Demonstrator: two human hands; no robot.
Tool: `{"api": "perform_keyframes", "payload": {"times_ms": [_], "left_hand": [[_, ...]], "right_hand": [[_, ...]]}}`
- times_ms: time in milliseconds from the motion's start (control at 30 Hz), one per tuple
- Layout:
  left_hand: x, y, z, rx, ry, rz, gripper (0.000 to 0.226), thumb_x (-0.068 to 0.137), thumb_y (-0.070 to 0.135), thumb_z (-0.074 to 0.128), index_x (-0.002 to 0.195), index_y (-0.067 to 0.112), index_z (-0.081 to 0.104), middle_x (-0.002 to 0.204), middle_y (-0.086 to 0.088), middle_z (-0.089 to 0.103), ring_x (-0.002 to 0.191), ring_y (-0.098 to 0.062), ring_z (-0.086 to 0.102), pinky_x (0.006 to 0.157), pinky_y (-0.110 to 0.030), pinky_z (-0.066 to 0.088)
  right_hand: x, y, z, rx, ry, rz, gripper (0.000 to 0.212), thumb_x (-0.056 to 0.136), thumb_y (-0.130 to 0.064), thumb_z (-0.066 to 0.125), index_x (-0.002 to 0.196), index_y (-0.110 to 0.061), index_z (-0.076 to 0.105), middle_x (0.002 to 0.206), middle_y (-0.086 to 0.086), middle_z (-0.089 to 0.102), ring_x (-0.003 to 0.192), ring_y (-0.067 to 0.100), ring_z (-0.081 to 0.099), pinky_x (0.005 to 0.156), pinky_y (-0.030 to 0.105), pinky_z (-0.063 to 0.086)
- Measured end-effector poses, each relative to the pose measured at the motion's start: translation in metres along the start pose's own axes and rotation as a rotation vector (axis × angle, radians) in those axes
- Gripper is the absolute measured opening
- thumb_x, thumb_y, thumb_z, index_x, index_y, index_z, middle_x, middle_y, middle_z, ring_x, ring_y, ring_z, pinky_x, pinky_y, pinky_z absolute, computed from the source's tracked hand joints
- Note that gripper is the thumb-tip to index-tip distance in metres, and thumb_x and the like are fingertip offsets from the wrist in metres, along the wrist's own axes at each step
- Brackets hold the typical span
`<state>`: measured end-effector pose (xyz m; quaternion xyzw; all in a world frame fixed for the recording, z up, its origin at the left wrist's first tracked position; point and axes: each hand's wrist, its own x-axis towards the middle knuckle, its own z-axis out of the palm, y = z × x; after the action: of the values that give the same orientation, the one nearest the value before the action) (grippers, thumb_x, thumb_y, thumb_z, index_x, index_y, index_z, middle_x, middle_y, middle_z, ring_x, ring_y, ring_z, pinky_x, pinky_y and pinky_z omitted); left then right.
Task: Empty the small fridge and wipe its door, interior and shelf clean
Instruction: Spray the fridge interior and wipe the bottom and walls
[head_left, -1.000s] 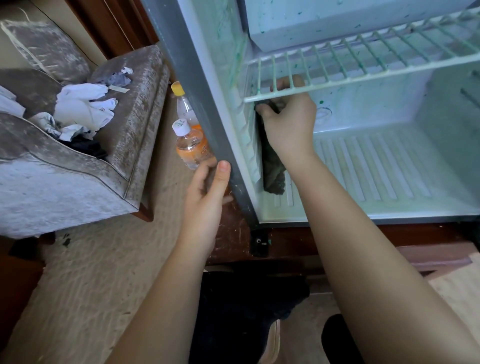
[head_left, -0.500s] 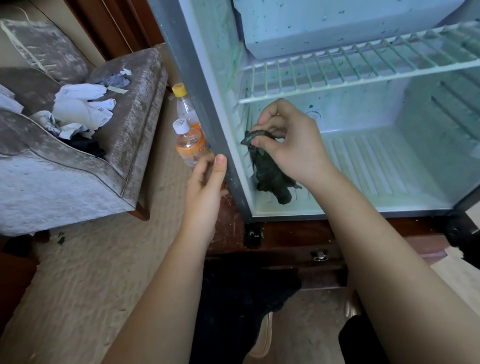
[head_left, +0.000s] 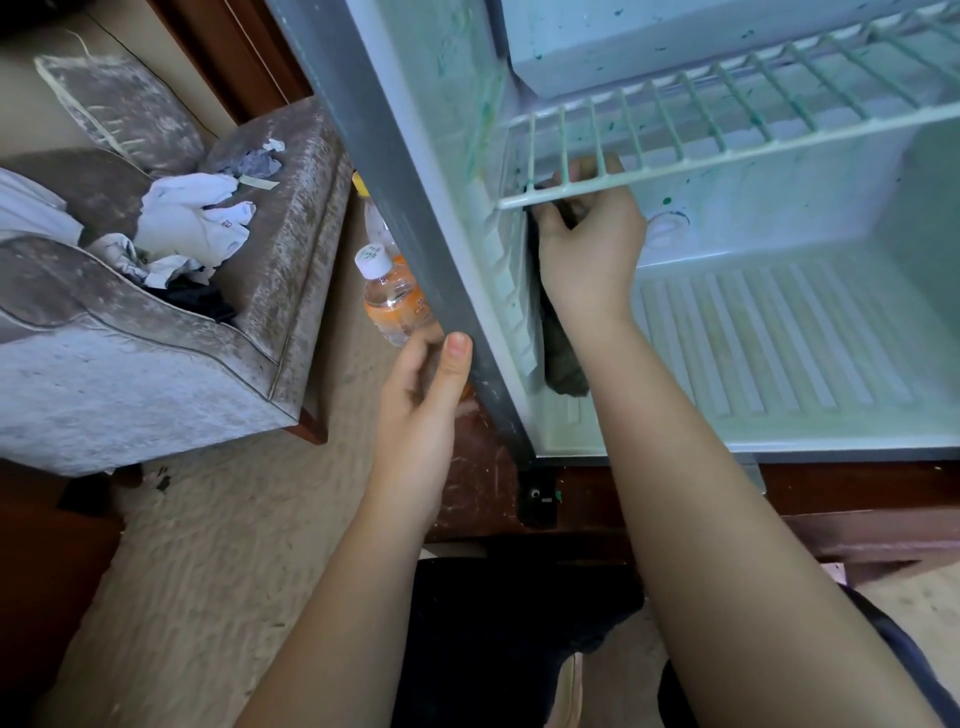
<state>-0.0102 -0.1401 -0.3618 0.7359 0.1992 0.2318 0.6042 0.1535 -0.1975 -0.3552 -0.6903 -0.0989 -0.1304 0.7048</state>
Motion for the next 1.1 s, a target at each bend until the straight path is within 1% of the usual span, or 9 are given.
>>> {"api": "perform_keyframes", "payload": {"times_ms": [67, 167, 267, 433, 533, 667, 900, 1000, 1100], "left_hand": [[0.002, -0.002, -0.002, 0.005, -0.001, 0.005, 0.038, 0.088, 0.044, 0.051, 0.116, 0.02, 0.062, 0.112, 0.006, 0.068, 0.107, -0.012, 0.065, 0.088, -0.041, 0.057], [0.005, -0.004, -0.004, 0.018, -0.007, 0.013, 0.04, 0.088, 0.044, 0.051, 0.116, 0.018, 0.061, 0.113, 0.004, 0.068, 0.107, -0.014, 0.065, 0.088, -0.042, 0.057], [0.004, -0.003, -0.003, 0.027, 0.001, 0.036, 0.037, 0.089, 0.044, 0.05, 0.114, 0.018, 0.061, 0.108, 0.006, 0.069, 0.104, -0.016, 0.065, 0.085, -0.04, 0.058], [0.0, 0.0, -0.001, -0.002, 0.022, 0.006, 0.052, 0.088, 0.054, 0.059, 0.117, 0.01, 0.06, 0.108, 0.004, 0.068, 0.106, -0.019, 0.064, 0.088, -0.045, 0.056], [-0.001, 0.001, 0.001, 0.009, 0.042, -0.016, 0.061, 0.077, 0.063, 0.055, 0.116, 0.017, 0.061, 0.116, 0.002, 0.067, 0.11, -0.017, 0.063, 0.089, -0.051, 0.055], [-0.004, 0.003, 0.002, 0.014, 0.047, -0.038, 0.056, 0.078, 0.063, 0.054, 0.113, 0.021, 0.062, 0.116, 0.005, 0.067, 0.109, -0.014, 0.064, 0.092, -0.05, 0.054], [-0.005, 0.005, 0.003, 0.002, 0.035, -0.046, 0.04, 0.096, 0.044, 0.051, 0.121, 0.014, 0.059, 0.115, 0.004, 0.067, 0.105, -0.009, 0.065, 0.091, -0.042, 0.055], [-0.003, 0.003, 0.002, -0.007, 0.034, -0.052, 0.051, 0.09, 0.055, 0.054, 0.122, 0.016, 0.059, 0.121, 0.0, 0.065, 0.11, -0.012, 0.063, 0.089, -0.04, 0.056], [-0.003, 0.002, 0.001, -0.016, 0.023, -0.052, 0.051, 0.085, 0.054, 0.051, 0.119, 0.017, 0.06, 0.121, 0.0, 0.065, 0.11, -0.014, 0.063, 0.09, -0.041, 0.055]], "right_hand": [[0.003, -0.001, 0.0, 0.002, -0.012, 0.002, 0.019, 0.082, -0.003, 0.066, 0.083, -0.018, 0.054, 0.084, -0.001, 0.067, 0.089, 0.02, 0.068, 0.084, 0.033, 0.053], [0.0, -0.009, -0.006, -0.048, -0.068, 0.012, 0.027, 0.08, -0.003, 0.066, 0.073, -0.025, 0.052, 0.08, -0.006, 0.064, 0.084, 0.013, 0.066, 0.077, 0.02, 0.049], [-0.016, -0.016, -0.013, 0.031, -0.068, 0.033, 0.028, 0.079, -0.001, 0.064, 0.08, -0.024, 0.05, 0.078, -0.01, 0.062, 0.075, 0.003, 0.062, 0.074, 0.016, 0.048], [-0.048, -0.022, -0.031, 0.124, -0.093, 0.05, 0.032, 0.077, 0.002, 0.066, 0.08, -0.025, 0.047, 0.081, -0.003, 0.066, 0.079, 0.011, 0.066, 0.081, 0.032, 0.054], [-0.063, -0.027, -0.042, 0.166, -0.136, 0.043, 0.031, 0.078, 0.004, 0.066, 0.082, -0.021, 0.048, 0.082, 0.0, 0.068, 0.077, 0.008, 0.067, 0.078, 0.027, 0.054], [-0.081, -0.029, -0.055, 0.185, -0.234, -0.011, 0.034, 0.079, 0.005, 0.068, 0.083, -0.021, 0.047, 0.083, 0.004, 0.069, 0.079, 0.013, 0.067, 0.078, 0.026, 0.054], [-0.087, -0.011, -0.082, -0.154, -0.473, 0.016, 0.038, 0.075, -0.001, 0.073, 0.077, -0.03, 0.049, 0.079, -0.001, 0.069, 0.077, 0.018, 0.065, 0.081, 0.04, 0.053], [-0.082, -0.028, -0.084, -0.096, -0.341, -0.095, 0.036, 0.077, -0.002, 0.07, 0.079, -0.032, 0.051, 0.081, -0.009, 0.065, 0.076, 0.009, 0.063, 0.074, 0.03, 0.053], [-0.084, -0.046, -0.076, 0.084, -0.342, -0.167, 0.031, 0.08, 0.005, 0.065, 0.087, -0.024, 0.056, 0.088, -0.012, 0.063, 0.082, 0.001, 0.062, 0.07, 0.02, 0.052]]}}
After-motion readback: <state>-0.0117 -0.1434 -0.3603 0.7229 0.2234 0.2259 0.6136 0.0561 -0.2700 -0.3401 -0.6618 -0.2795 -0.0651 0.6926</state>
